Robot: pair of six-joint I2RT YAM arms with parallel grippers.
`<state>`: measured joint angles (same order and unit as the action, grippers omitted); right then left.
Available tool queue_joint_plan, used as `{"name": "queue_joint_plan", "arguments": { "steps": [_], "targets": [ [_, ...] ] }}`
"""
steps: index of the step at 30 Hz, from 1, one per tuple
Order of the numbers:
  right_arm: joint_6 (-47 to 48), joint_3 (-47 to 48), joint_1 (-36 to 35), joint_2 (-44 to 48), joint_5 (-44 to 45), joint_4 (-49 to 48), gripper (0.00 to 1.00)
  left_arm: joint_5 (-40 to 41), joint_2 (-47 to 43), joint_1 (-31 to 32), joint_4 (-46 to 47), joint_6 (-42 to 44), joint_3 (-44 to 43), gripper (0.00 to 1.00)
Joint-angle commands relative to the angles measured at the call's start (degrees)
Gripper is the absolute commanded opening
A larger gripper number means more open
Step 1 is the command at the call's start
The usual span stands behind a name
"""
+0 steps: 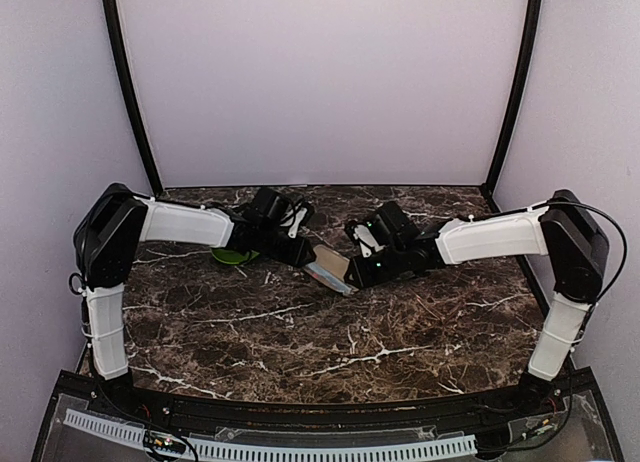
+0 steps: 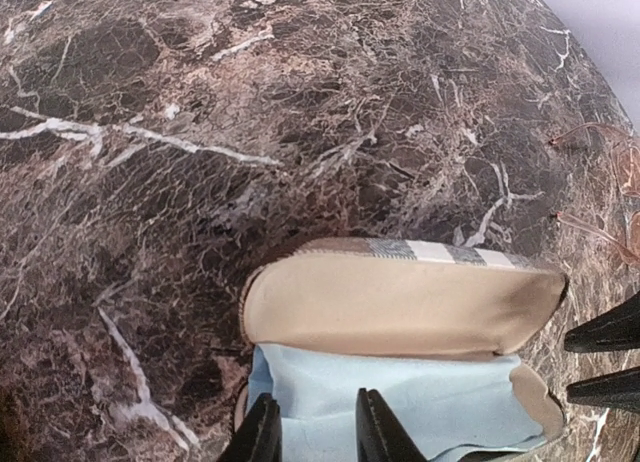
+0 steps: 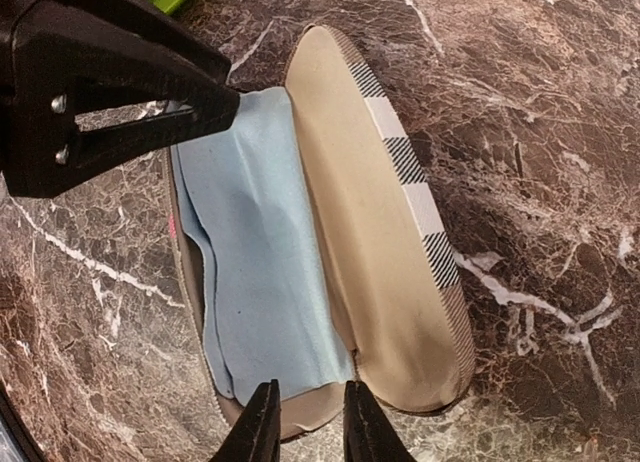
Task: Organize the sunglasses
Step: Place the folded cleaning cloth in the sunglasses case.
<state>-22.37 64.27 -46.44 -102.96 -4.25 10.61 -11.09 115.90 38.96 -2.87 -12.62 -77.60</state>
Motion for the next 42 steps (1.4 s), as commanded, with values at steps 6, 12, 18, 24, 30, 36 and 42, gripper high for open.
{"name": "queue_joint_plan", "arguments": {
  "steps": [6,12,18,24,30,36,42],
  "targets": [
    [-1.39,0.68,-0.87,-0.93,-2.24,-2.72,0.23,0.45,-5.21,1.62,2.18,-0.6,6.19,0.24],
    [-1.58,0.42,-1.55,-1.48,-2.55,-2.97,0.23,1.05,-6.39,2.34,3.19,-1.32,9.98,0.24],
    [-1.88,-0.47,-1.97,-1.95,-2.59,-3.32,0.22,1.63,-7.58,2.87,4.57,-2.16,13.06,0.24],
    [-2.0,-0.29,-2.02,-2.12,-2.6,-3.25,0.22,2.54,-8.47,3.1,4.98,-2.1,14.14,0.24],
    [-1.89,0.0,-2.03,-1.9,-2.15,-2.73,0.22,2.81,-8.58,3.05,4.9,-1.91,14.19,0.24],
    [-2.25,-1.4,-1.89,0.84,0.37,-1.66,0.22,3.31,-8.95,3.06,5.45,-1.75,14.01,0.25],
    [-2.48,-3.91,-0.26,5.61,3.48,1.15,0.24,4.22,-9.56,3.05,5.85,-1.09,12.81,0.28]
  ]
}}
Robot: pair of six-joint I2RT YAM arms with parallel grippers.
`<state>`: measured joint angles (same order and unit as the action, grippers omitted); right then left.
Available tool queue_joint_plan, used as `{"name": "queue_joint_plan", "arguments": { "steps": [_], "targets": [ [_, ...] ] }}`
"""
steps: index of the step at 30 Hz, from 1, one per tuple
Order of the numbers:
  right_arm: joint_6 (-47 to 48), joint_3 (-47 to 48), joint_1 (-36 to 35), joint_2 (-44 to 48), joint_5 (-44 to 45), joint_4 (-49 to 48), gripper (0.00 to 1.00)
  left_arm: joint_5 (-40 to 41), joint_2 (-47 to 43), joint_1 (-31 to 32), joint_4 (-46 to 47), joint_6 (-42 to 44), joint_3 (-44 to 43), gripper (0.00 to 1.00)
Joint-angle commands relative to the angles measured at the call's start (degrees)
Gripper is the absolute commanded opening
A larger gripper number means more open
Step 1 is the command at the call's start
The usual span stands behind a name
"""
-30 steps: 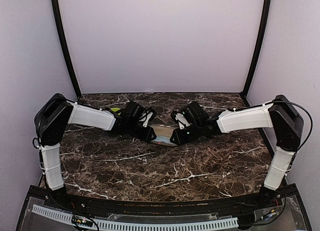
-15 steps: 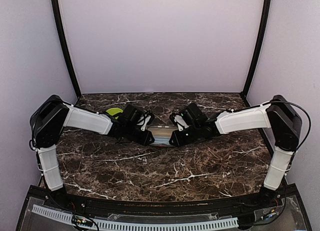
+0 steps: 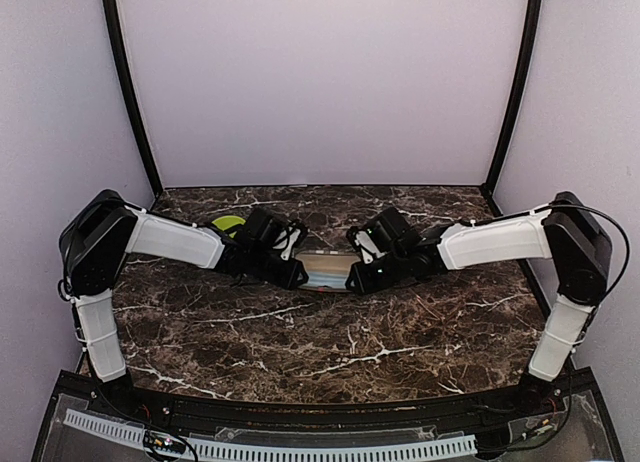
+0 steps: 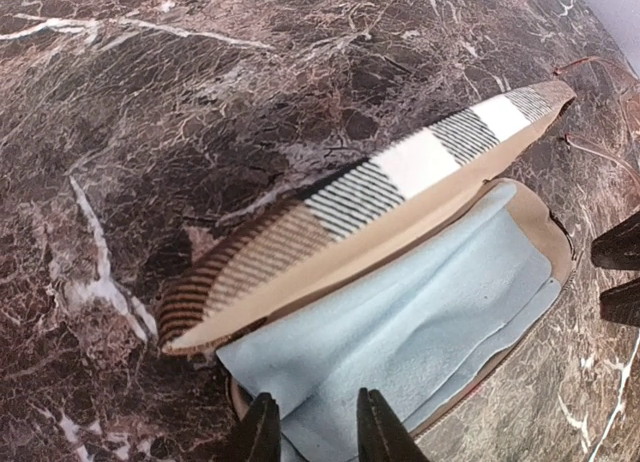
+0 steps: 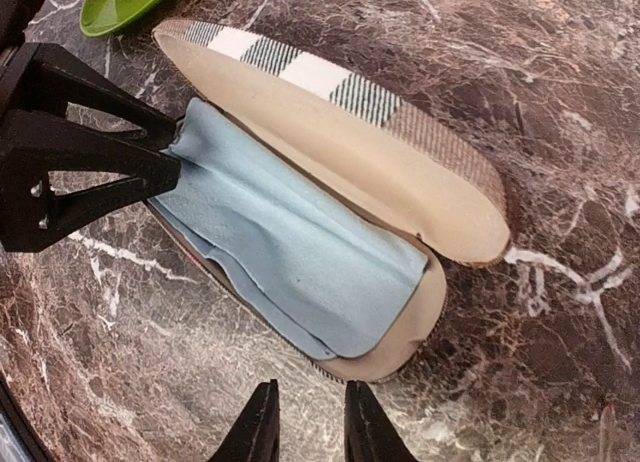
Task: Organize the sunglasses
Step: Place the folded cleaning cloth in the sunglasses case, then pick up the right temple of the sunglasses.
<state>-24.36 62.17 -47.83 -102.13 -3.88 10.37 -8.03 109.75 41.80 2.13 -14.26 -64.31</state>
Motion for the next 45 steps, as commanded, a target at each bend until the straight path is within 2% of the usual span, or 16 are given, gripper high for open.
{"name": "queue_joint_plan", "arguments": {
  "steps": [1,6,16,20,23,26,36,41,45],
  "targets": [
    [-0.51,-2.51,1.92,6.31,3.97,2.02,0.25,1.34,-3.55,0.21,0.9,0.74,-0.82,0.28],
    [0.44,-5.65,6.26,13.29,8.05,6.94,0.28,1.7,-3.76,0.23,0.7,1.8,-2.51,0.3],
    [2.73,-8.84,20.93,21.22,13.29,18.17,0.41,2.04,-3.76,0.21,1.45,3.03,-4.01,0.32],
    [3.99,-8.22,22.87,20.53,14.75,21.77,0.56,1.88,-4.05,0.21,1.65,3.15,-4.71,0.33],
    [4.59,-8.21,23.86,19.67,15.05,23.42,0.73,2.09,-4.56,0.21,1.92,3.44,-4.78,0.33],
    [5.62,-7.7,25.08,17.42,16.25,24.86,0.77,2.39,-5.6,0.21,1.91,3.64,-4.57,0.34],
    [11.58,-3.86,27.07,6.97,19.32,28.28,0.78,3.38,-9.78,0.21,2.61,3.78,-1.29,0.34],
    [13.31,-2.25,27.09,3.51,19.09,29.44,0.66,3.38,-10.25,0.22,2.34,3.65,-0.82,0.34],
    [13.48,-3.08,27.09,4.89,18.39,30.17,0.56,3.54,-10.67,0.21,2.0,3.56,-0.41,0.34]
  ]
}}
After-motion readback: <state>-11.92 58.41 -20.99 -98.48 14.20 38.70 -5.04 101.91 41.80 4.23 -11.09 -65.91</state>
